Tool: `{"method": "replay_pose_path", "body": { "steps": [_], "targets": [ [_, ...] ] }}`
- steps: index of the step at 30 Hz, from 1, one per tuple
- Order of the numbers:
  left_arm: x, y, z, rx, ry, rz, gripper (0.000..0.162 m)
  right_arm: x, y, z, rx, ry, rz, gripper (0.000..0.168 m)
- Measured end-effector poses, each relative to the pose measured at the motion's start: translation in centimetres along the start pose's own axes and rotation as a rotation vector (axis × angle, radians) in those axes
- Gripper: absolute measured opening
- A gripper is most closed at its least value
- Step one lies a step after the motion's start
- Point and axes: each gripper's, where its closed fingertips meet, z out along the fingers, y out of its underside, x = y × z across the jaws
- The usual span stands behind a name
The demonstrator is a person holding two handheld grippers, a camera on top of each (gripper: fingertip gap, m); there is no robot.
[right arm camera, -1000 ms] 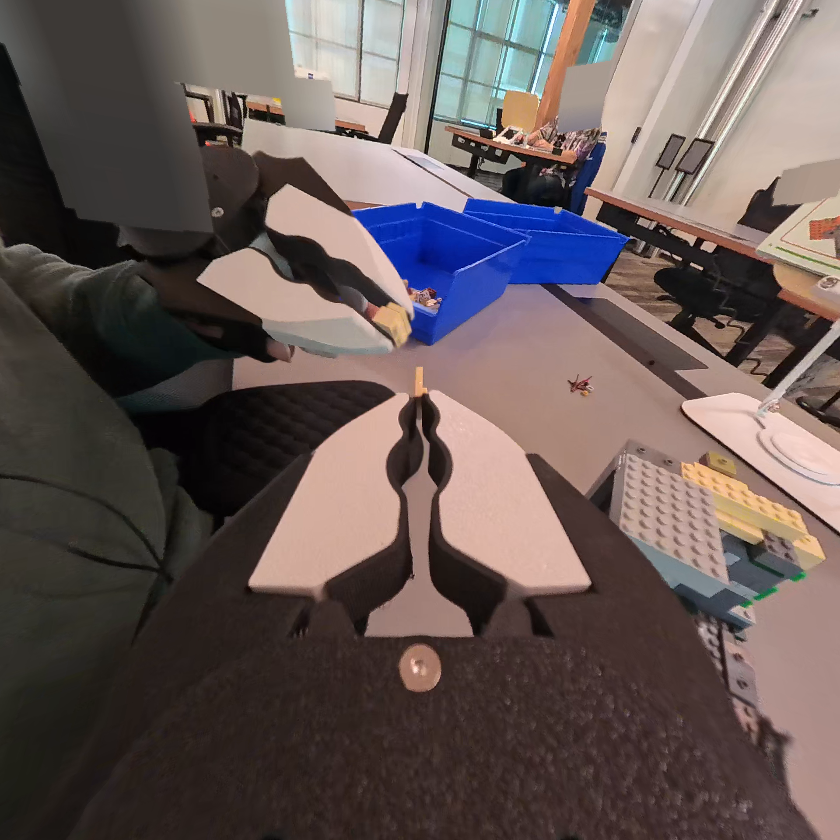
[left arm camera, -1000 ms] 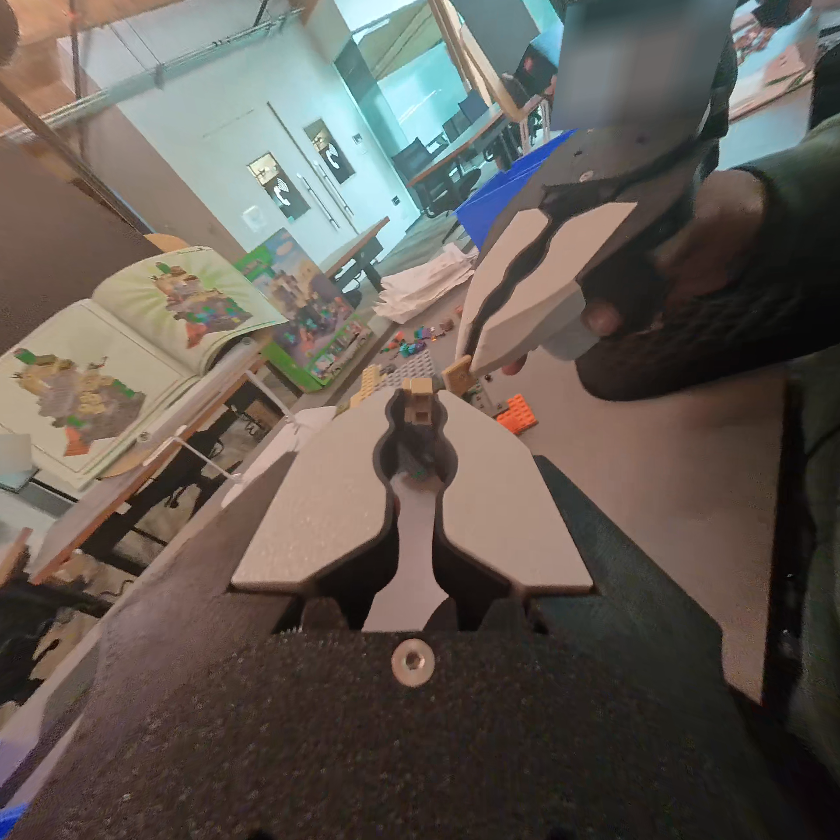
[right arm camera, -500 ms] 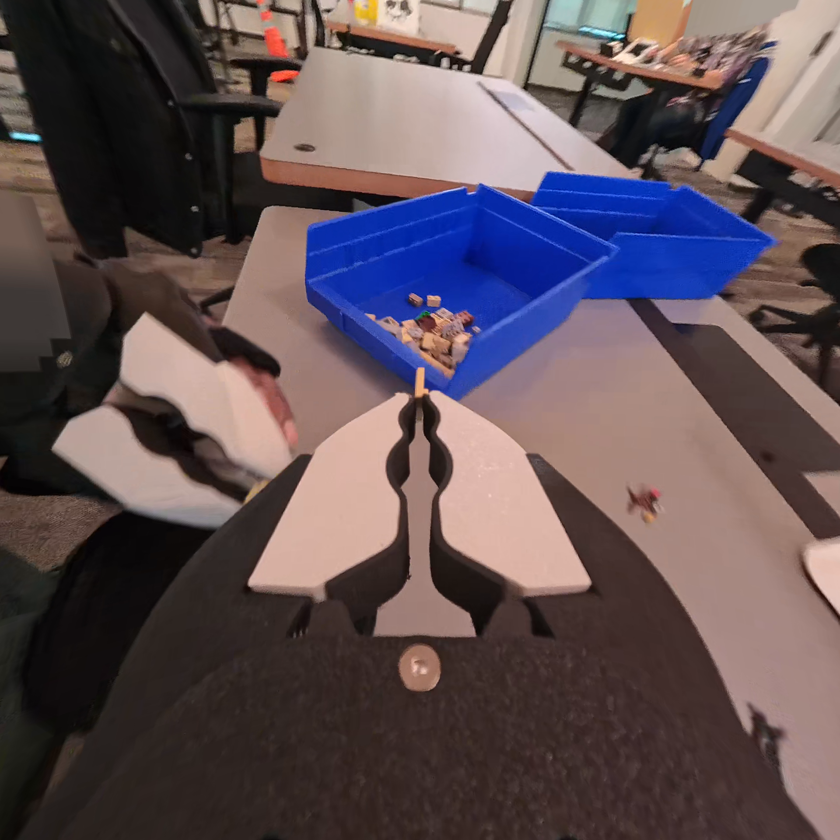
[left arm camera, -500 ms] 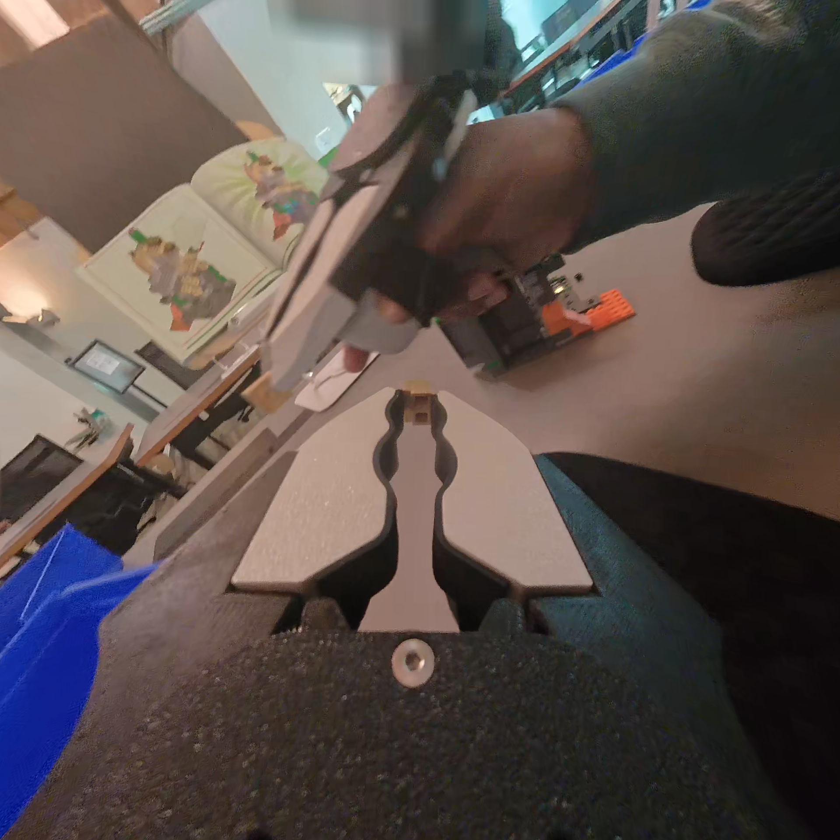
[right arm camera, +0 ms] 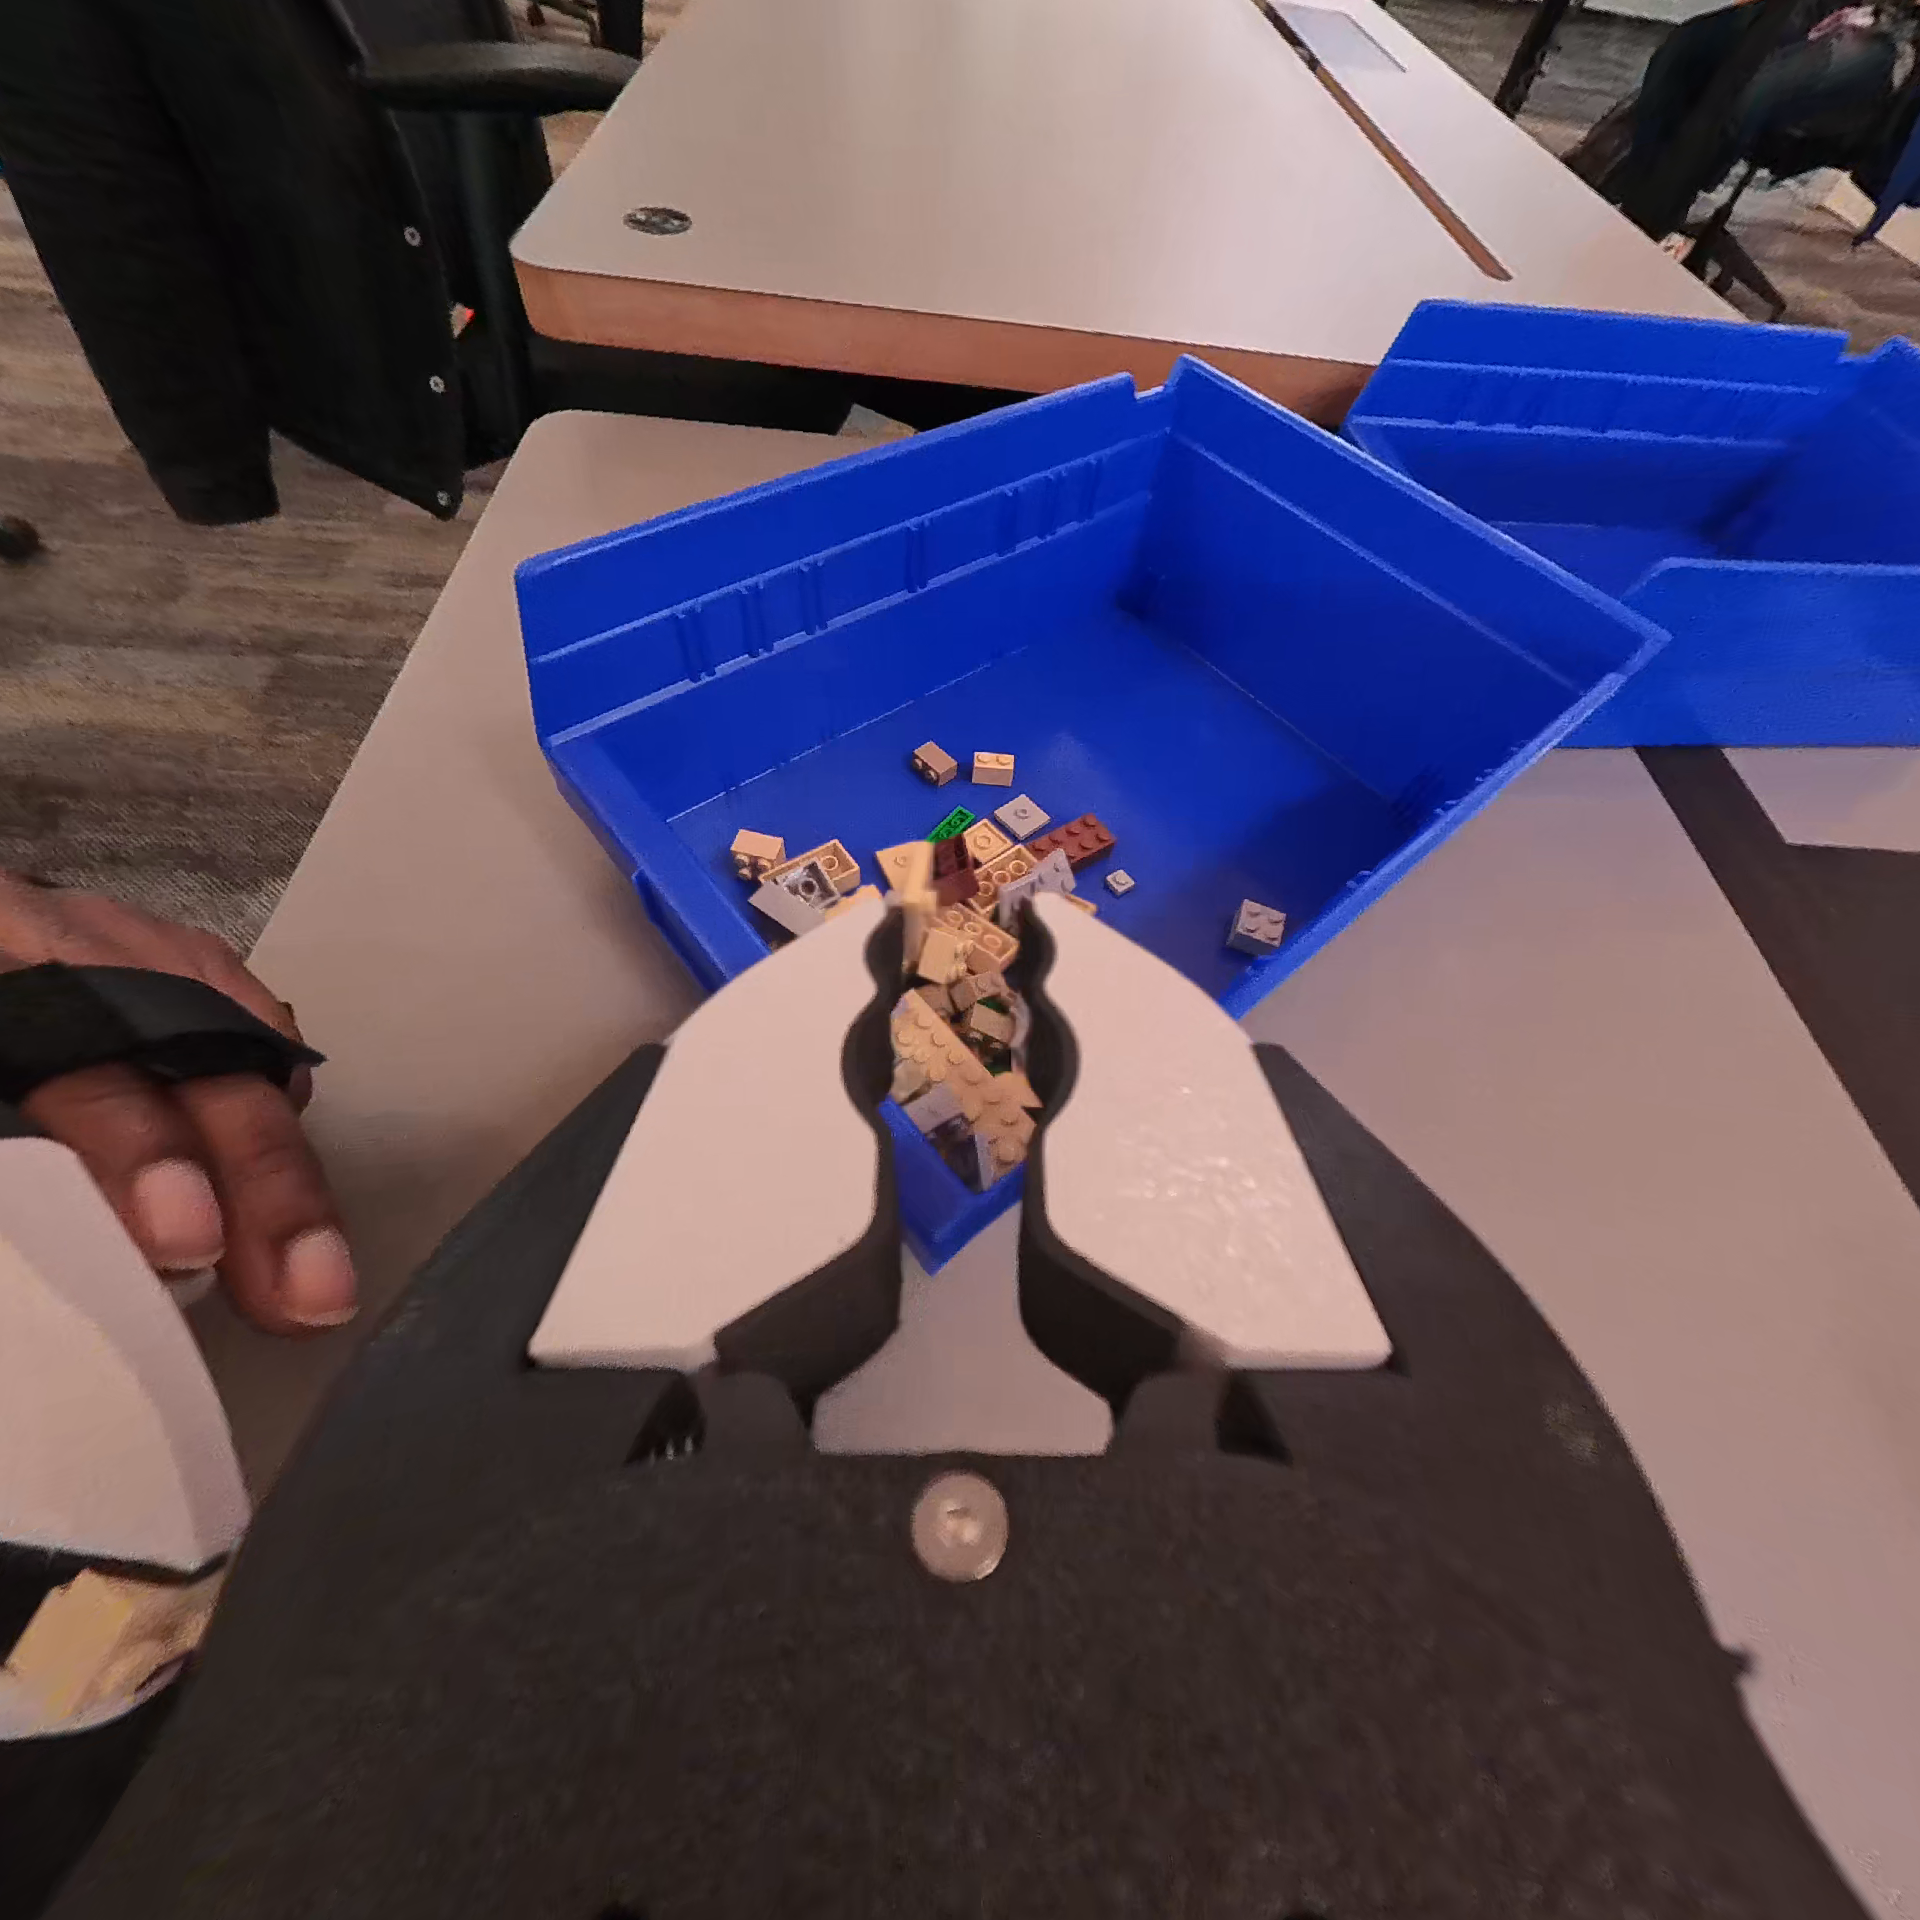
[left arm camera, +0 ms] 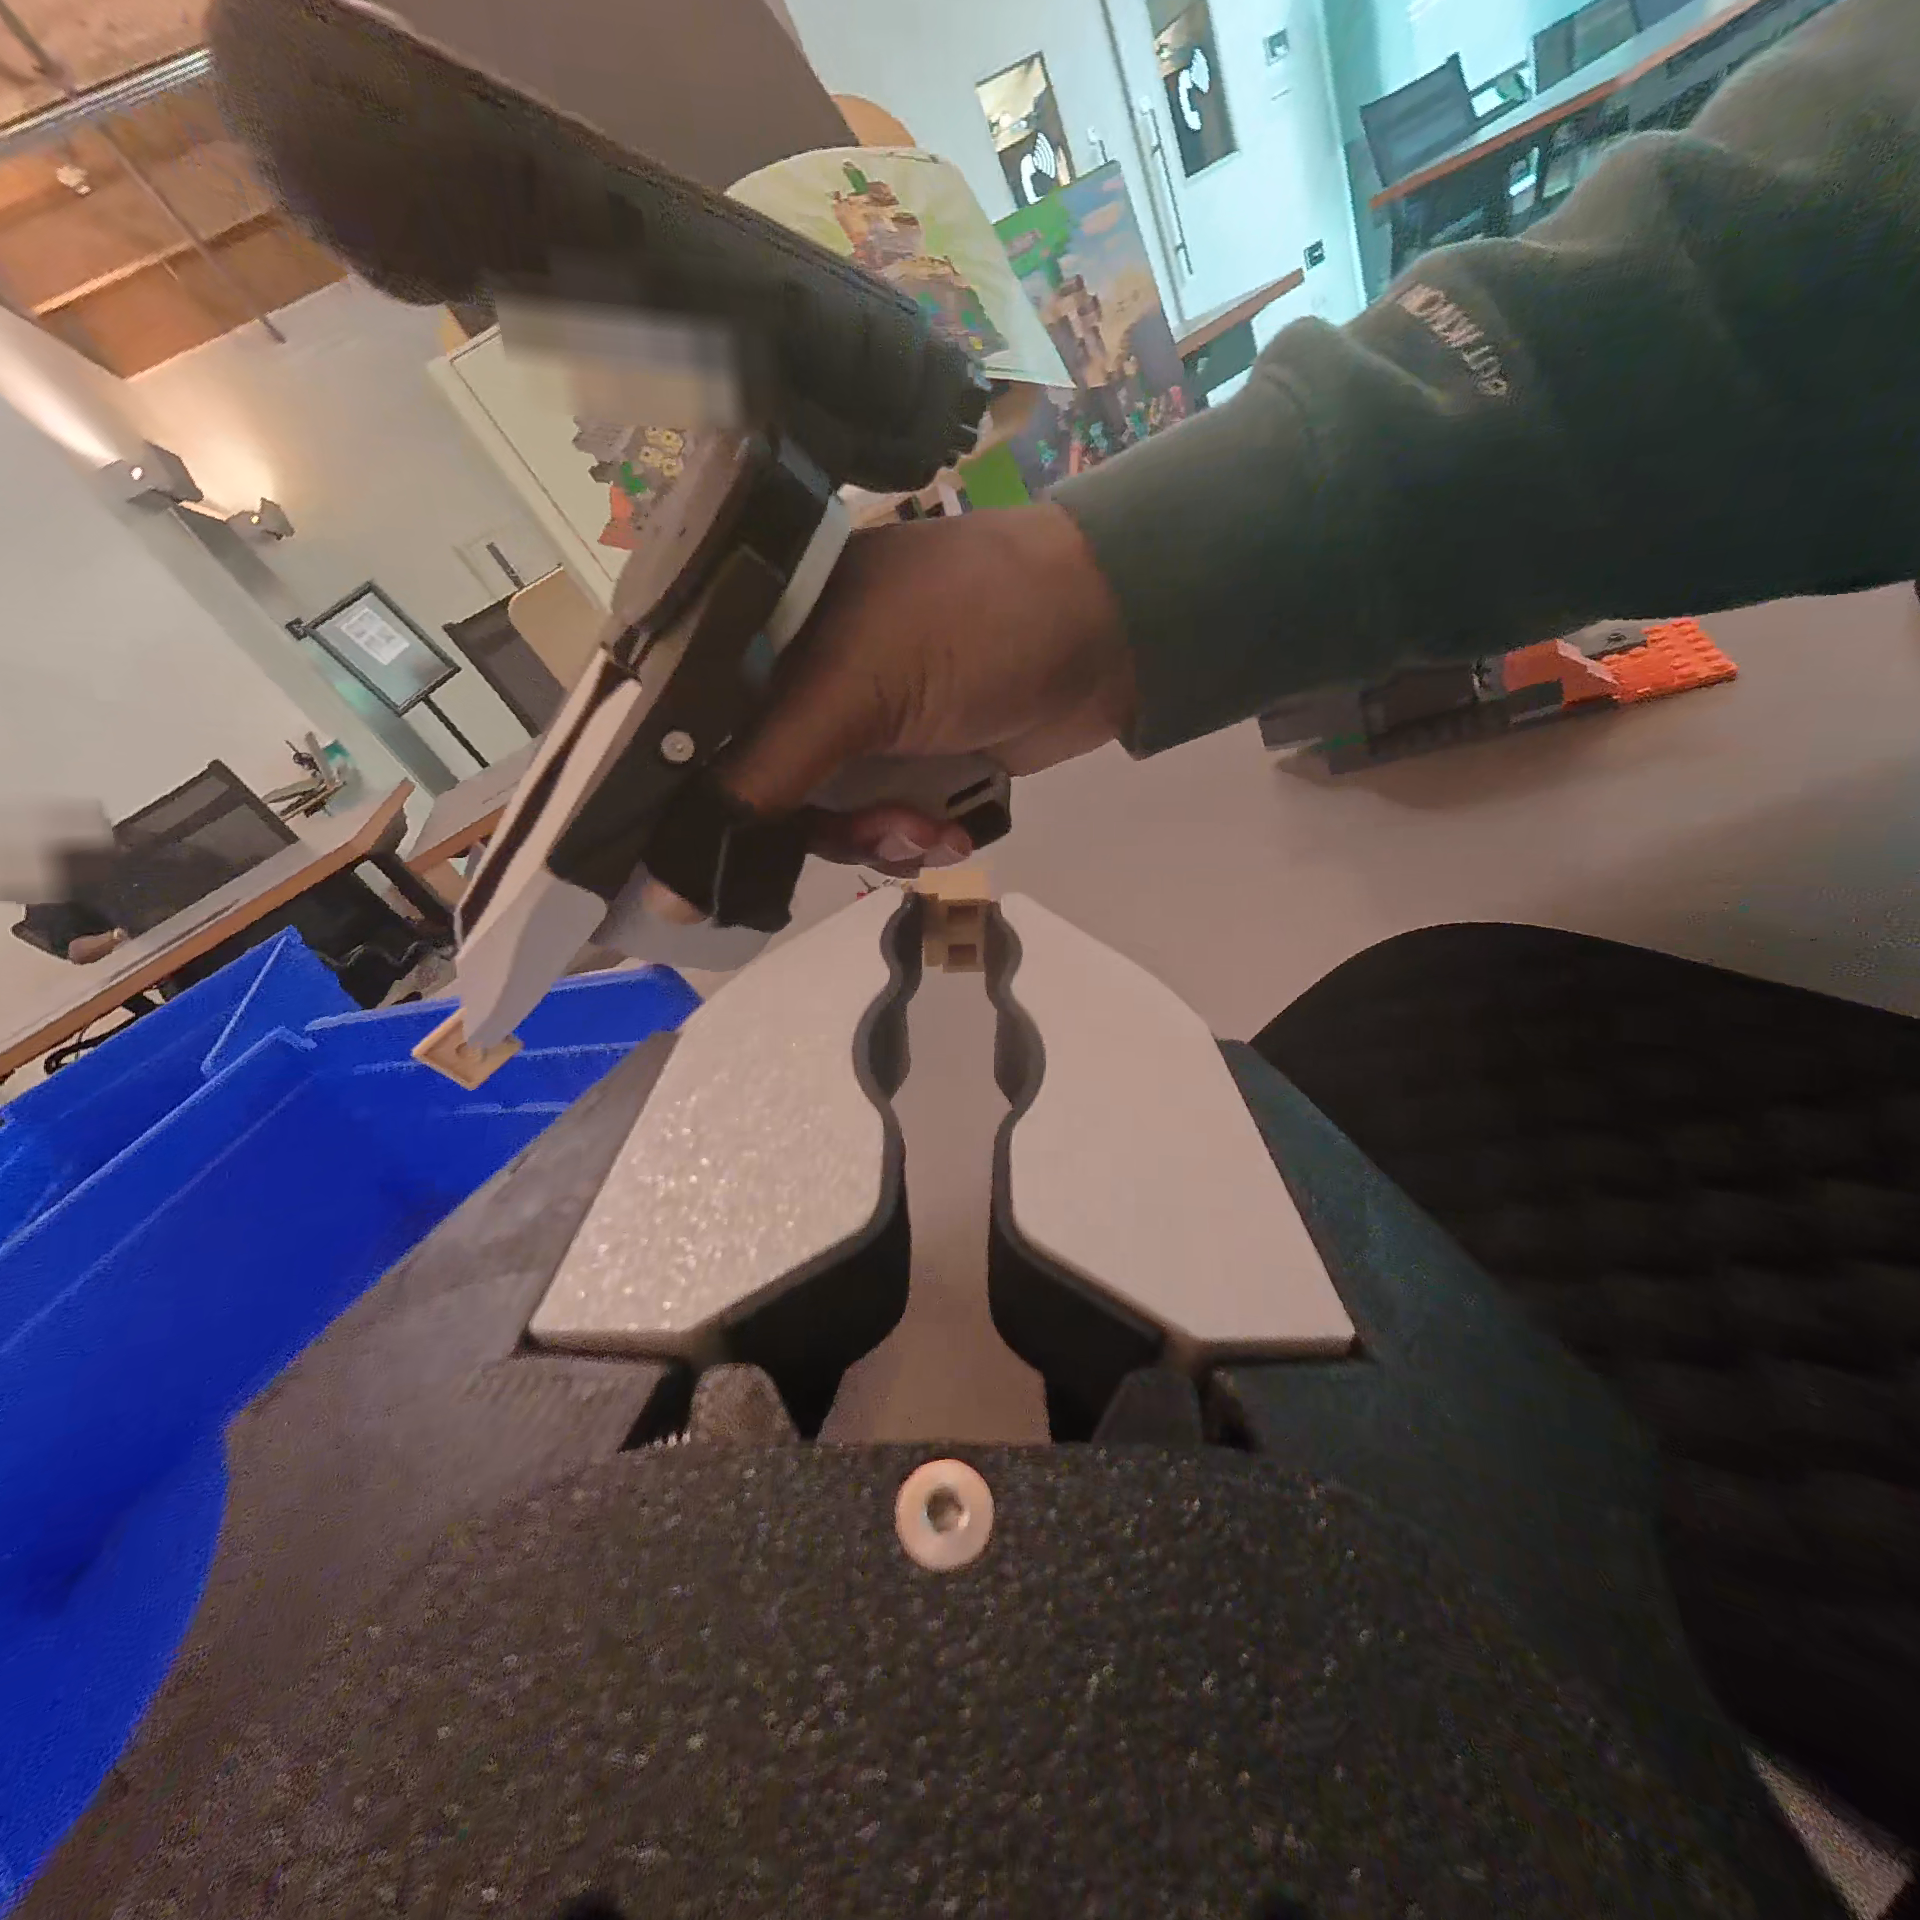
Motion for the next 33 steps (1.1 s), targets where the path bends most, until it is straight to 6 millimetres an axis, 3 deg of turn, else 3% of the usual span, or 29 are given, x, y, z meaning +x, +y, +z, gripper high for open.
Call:
{"method": "replay_pose_path", "body": {
  "steps": [6,12,16,20,23,28,33],
  "targets": [
    [-0.4,0.6,0.3,-0.015,-0.008,-0.04,0.011,0.7,0.6,-2.1,0.037,0.084,0.032,0.029],
    [-1.9,1.6,1.1,-0.073,-0.048,-0.105,0.011,2.9,5.2,-3.3,-0.145,0.236,0.09,0.028],
    [-2.5,2.6,1.5,-0.121,-0.066,-0.134,0.011,1.8,4.9,-4.8,-0.051,0.216,0.124,0.026],
    [-2.6,3.7,1.9,-0.18,-0.066,-0.124,0.011,-0.1,4.3,-7.5,0.019,0.2,0.119,0.026],
    [-1.7,3.6,2.4,-0.183,-0.026,-0.106,0.011,-2.3,3.9,-10.3,0.074,0.159,0.102,0.025],
    [1.4,0.7,3.4,-0.077,0.041,0.074,0.011,-6.2,4.1,-15.1,0.143,0.061,0.157,0.022],
    [5.3,-2.1,5.1,-0.013,0.055,0.299,0.011,-7.1,6.6,-18.4,0.108,0.112,0.288,0.022]
  ]
}}
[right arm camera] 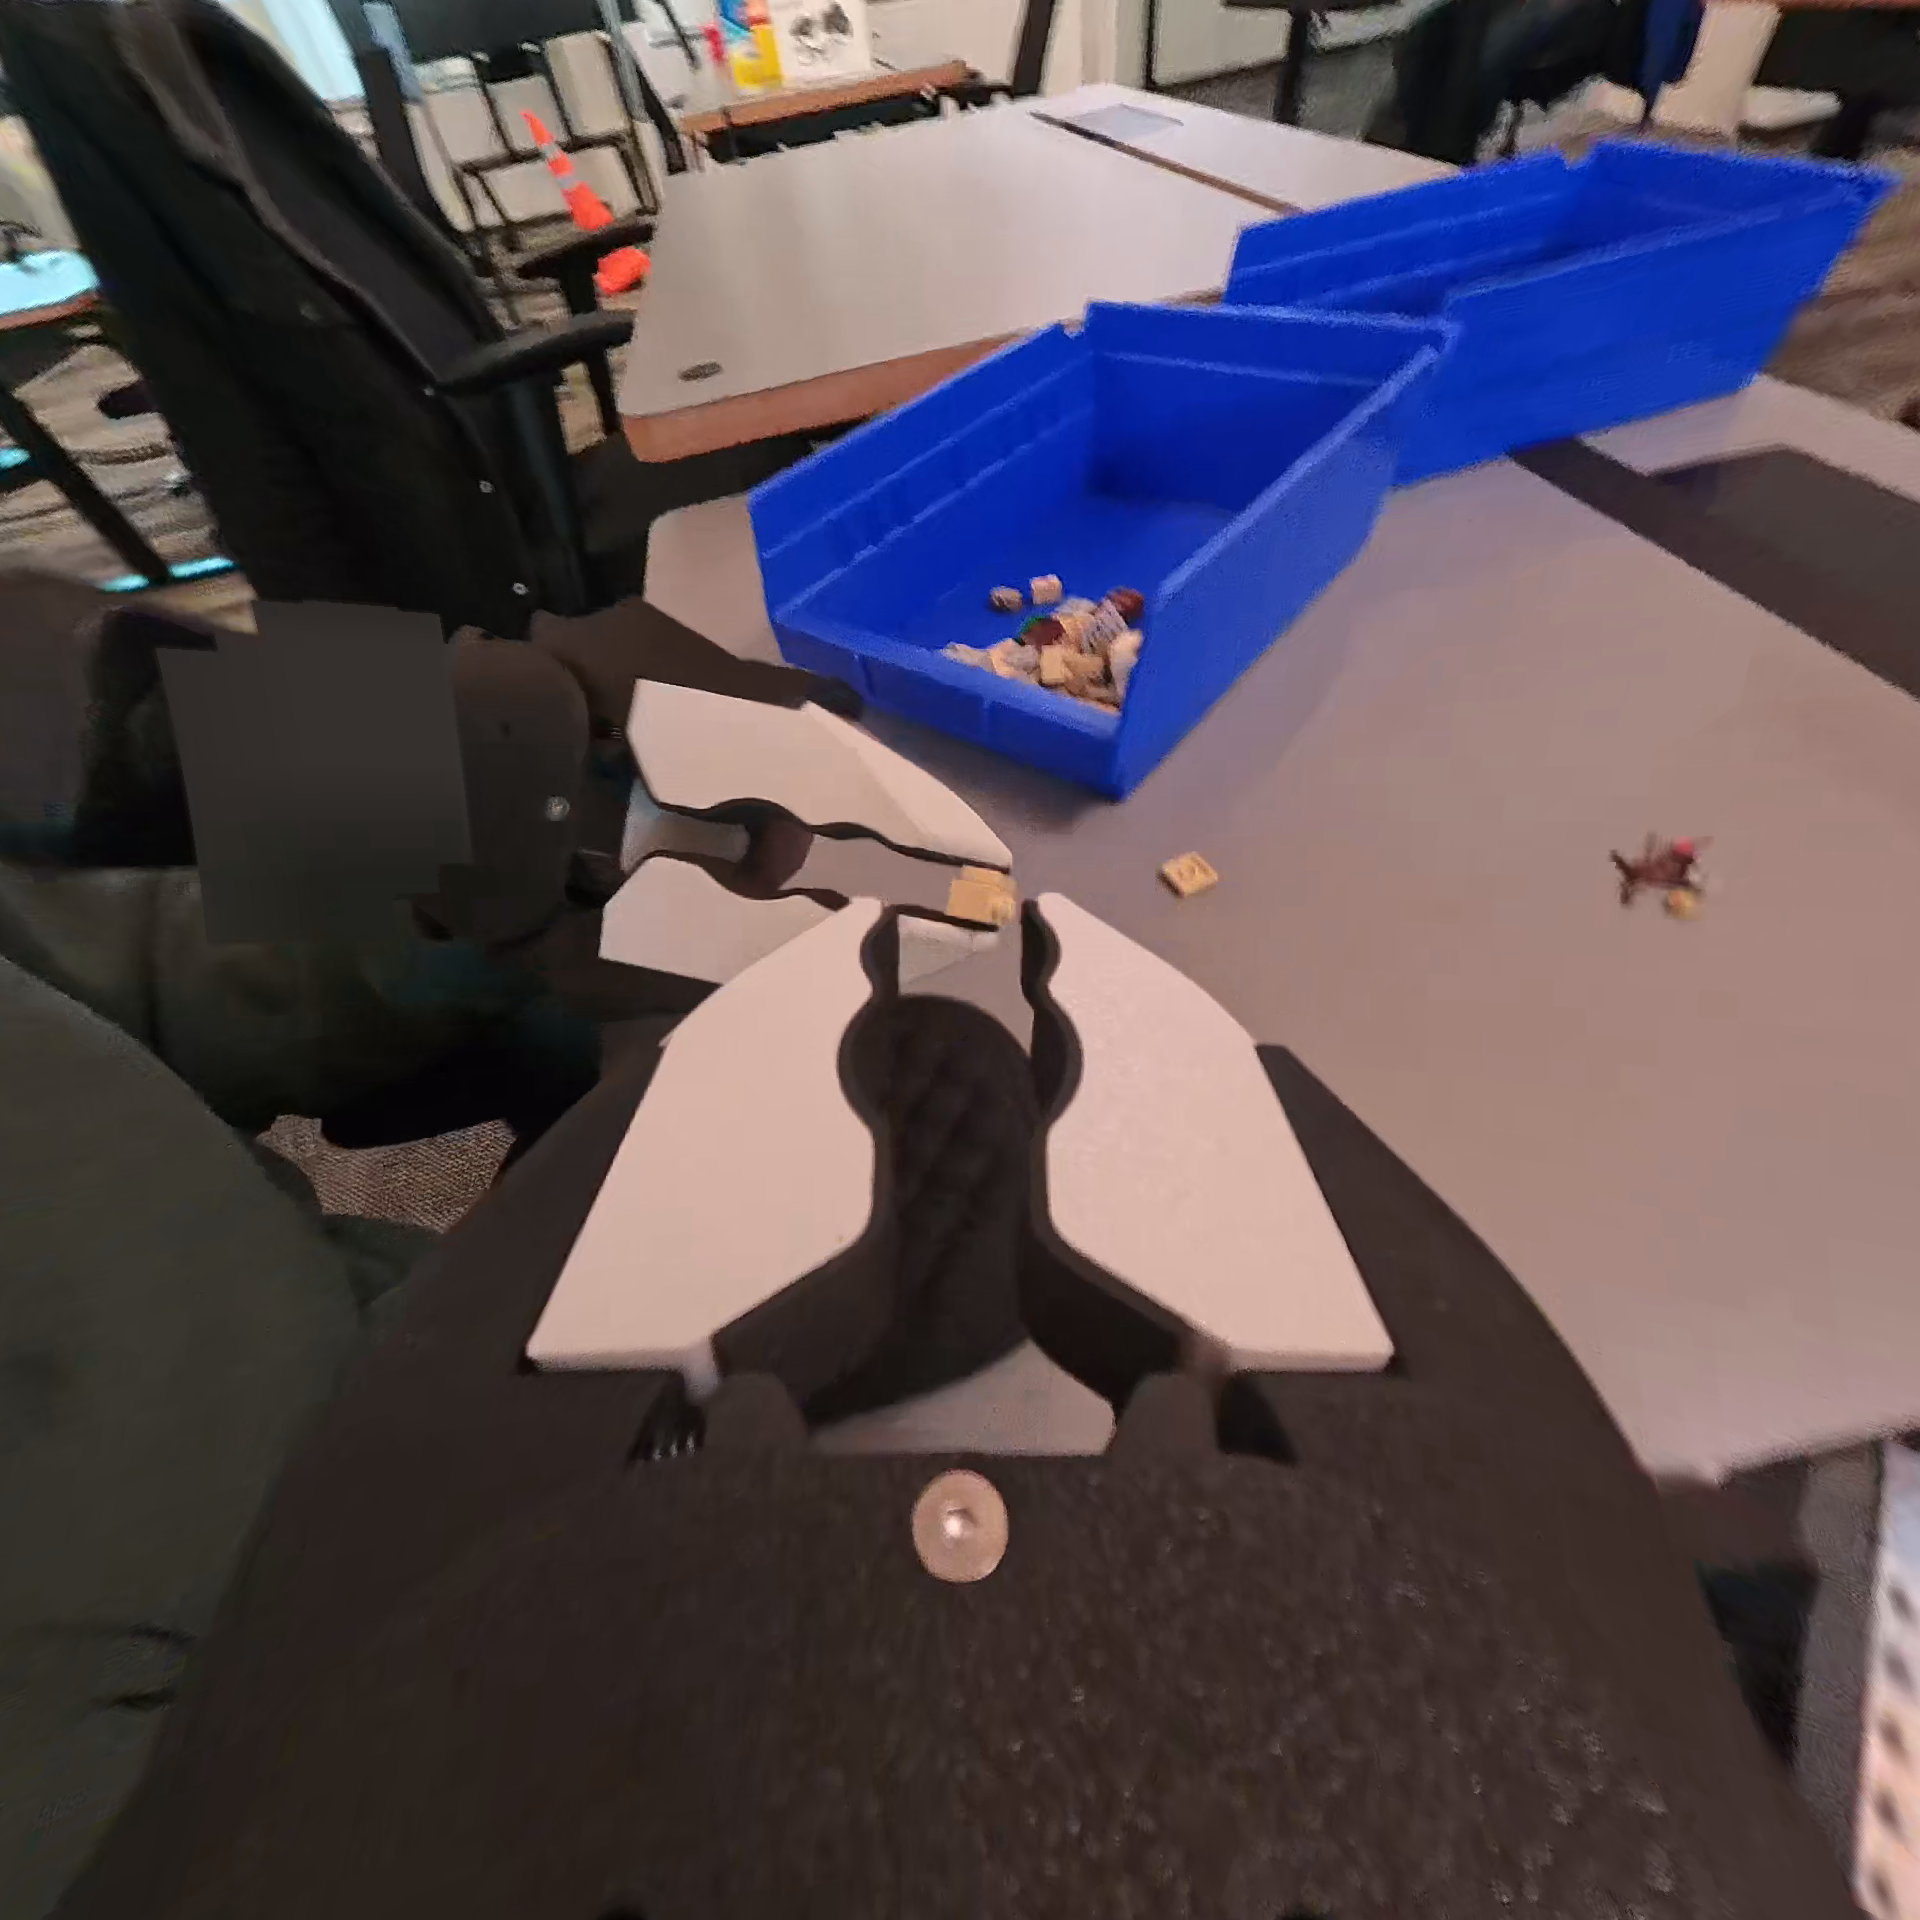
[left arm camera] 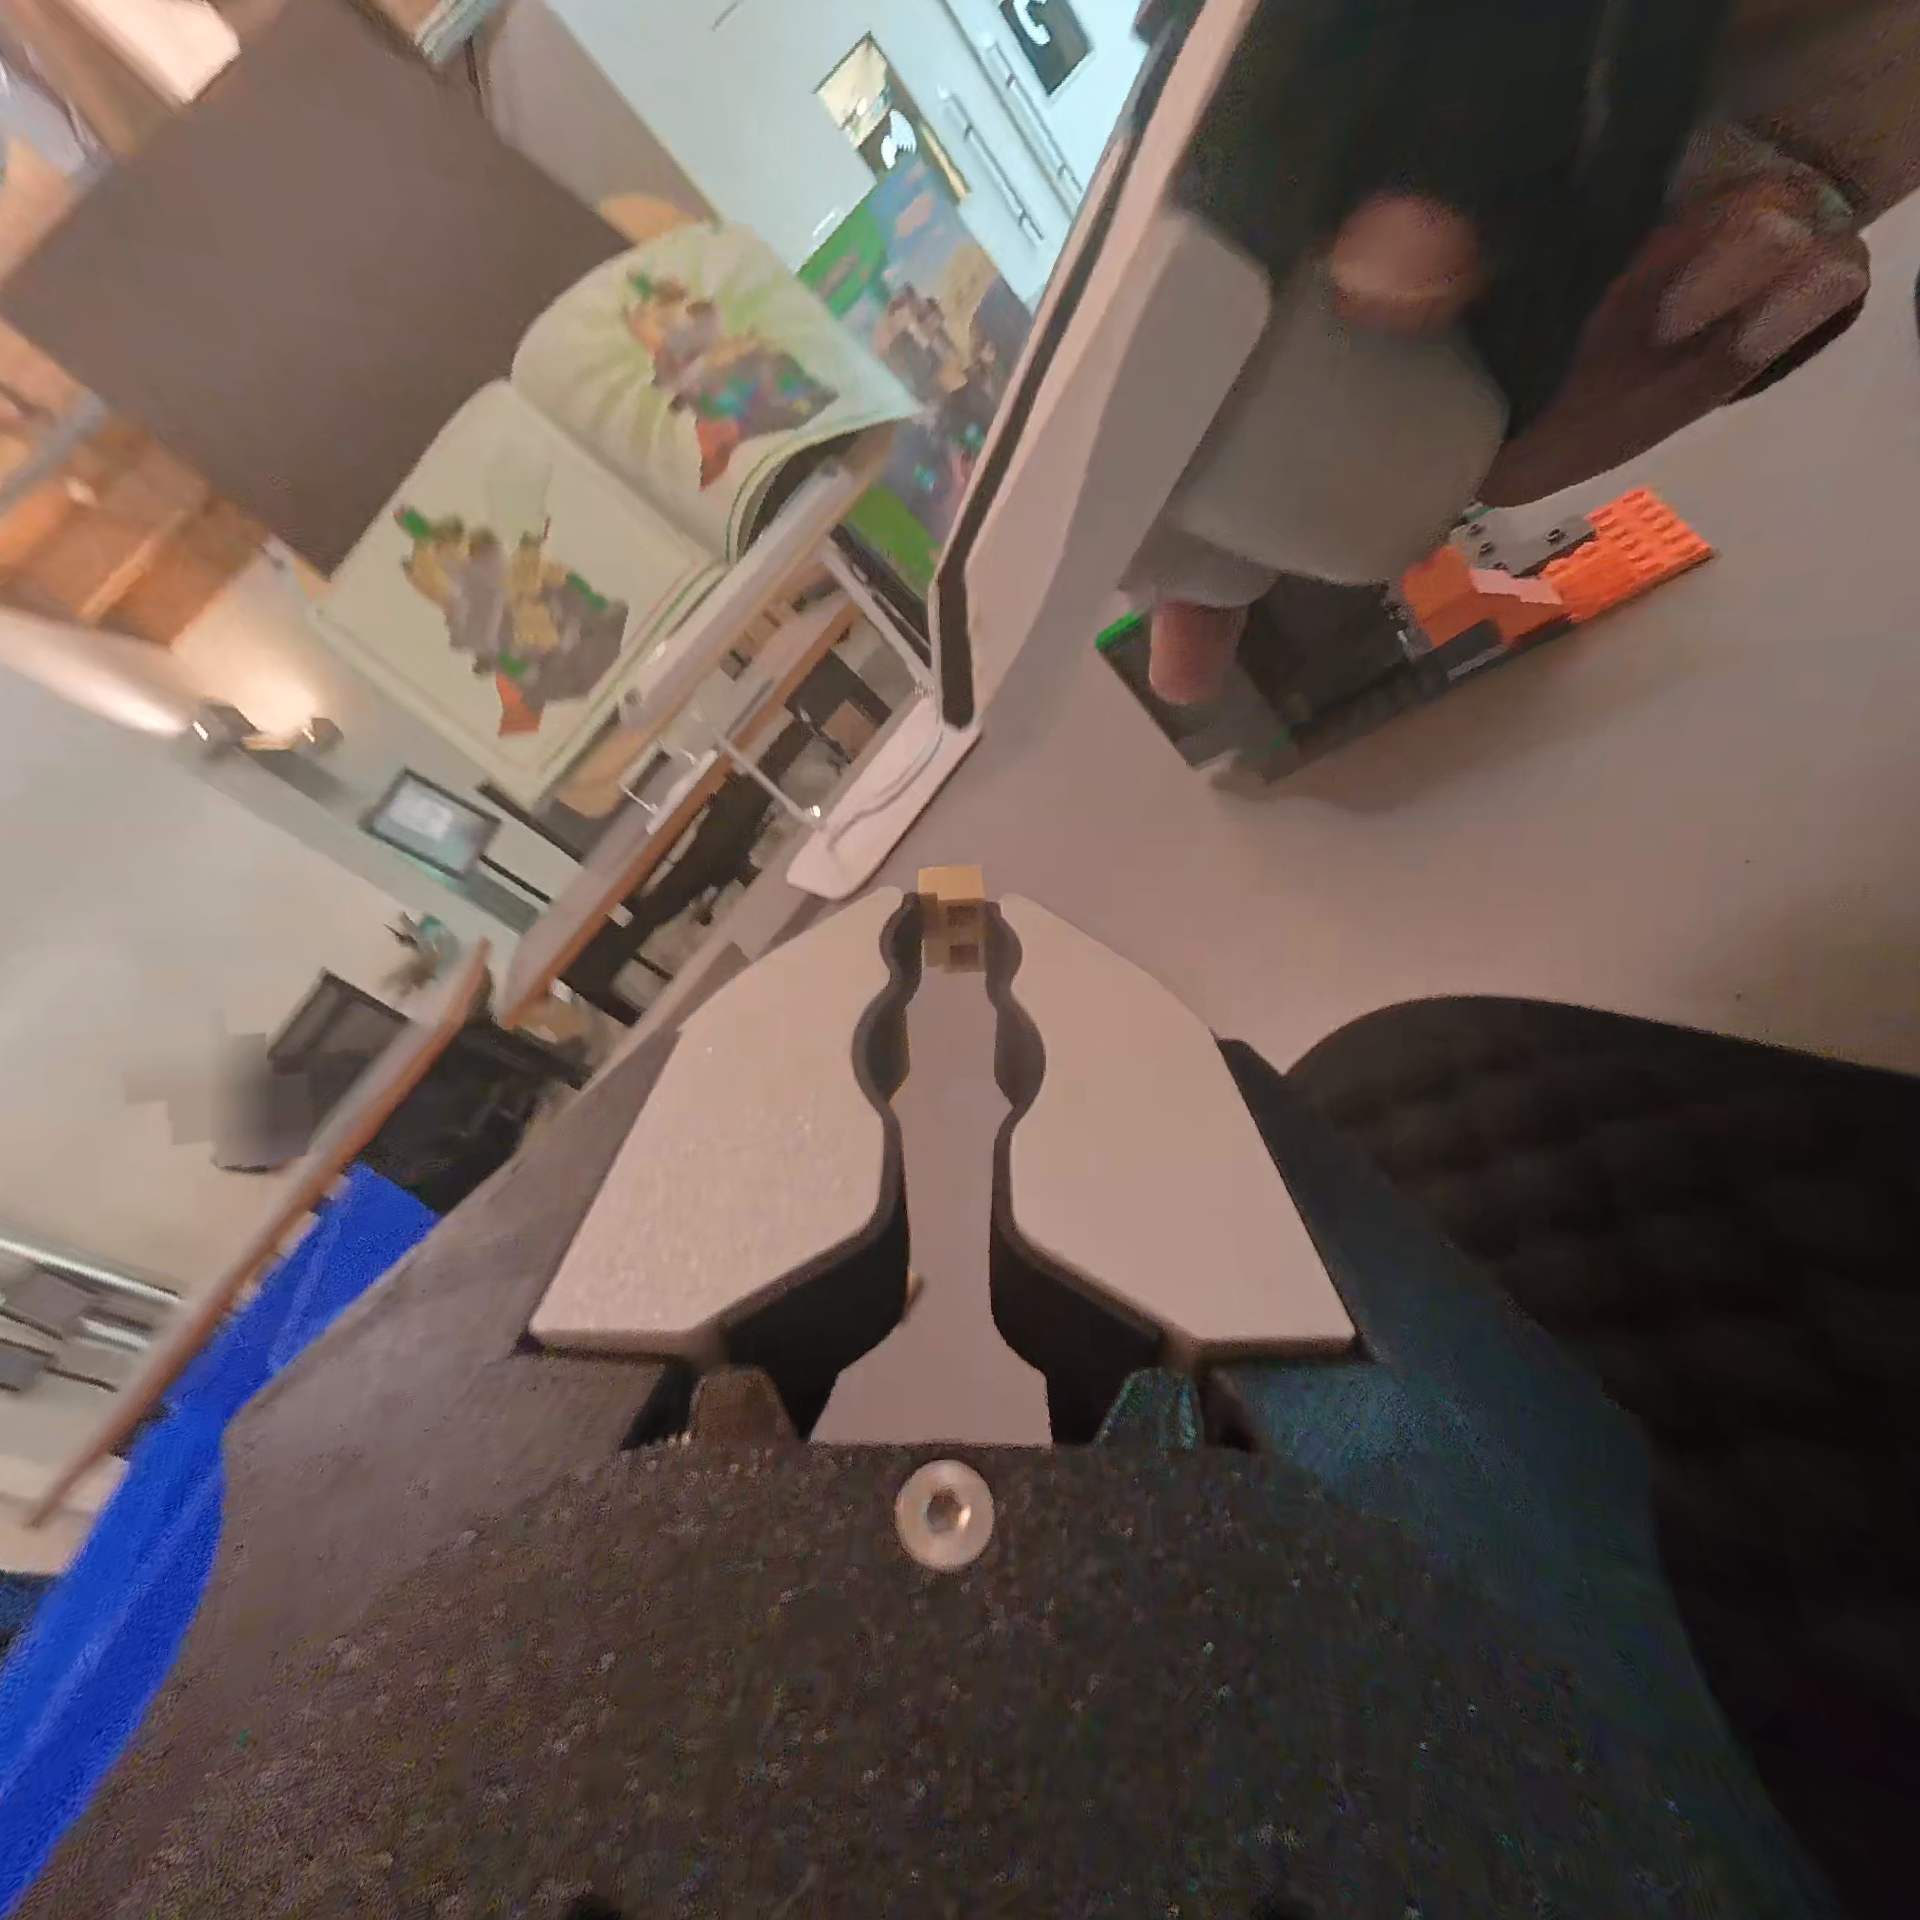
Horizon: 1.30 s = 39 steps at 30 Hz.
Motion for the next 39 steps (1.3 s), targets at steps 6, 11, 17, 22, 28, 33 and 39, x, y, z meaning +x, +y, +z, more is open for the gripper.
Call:
{"method": "replay_pose_path", "body": {
  "steps": [6,11,17,22,28,33,39],
  "targets": [
    [3.2,-3.9,2.4,0.05,0.016,0.188,0.011,1.3,2.3,-2.8,-0.006,0.062,0.133,0.025],
    [5.0,-5.6,4.0,0.09,0.049,0.225,0.011,1.9,3.2,-5.0,0.017,0.068,0.121,0.012],
    [6.3,-8.6,2.7,0.277,0.466,-0.468,0.024,0.0,2.0,-8.6,0.233,-0.091,-0.117,0.012],
    [6.3,-10.7,1.6,0.334,0.915,-1.036,0.016,-1.2,1.7,-9.9,0.333,-0.195,-0.238,0.012],
    [7.5,-11.3,1.5,0.347,1.052,-1.116,0.01,-1.4,2.0,-10.5,0.381,-0.235,-0.26,0.012],
    [7.8,-11.7,1.9,0.392,0.966,-0.995,0.012,-1.3,2.0,-11.1,0.428,-0.253,-0.21,0.012],
    [7.4,-12.1,2.3,0.419,0.856,-0.898,0.011,-1.0,1.6,-11.4,0.488,-0.25,-0.14,0.012]
  ]
}}
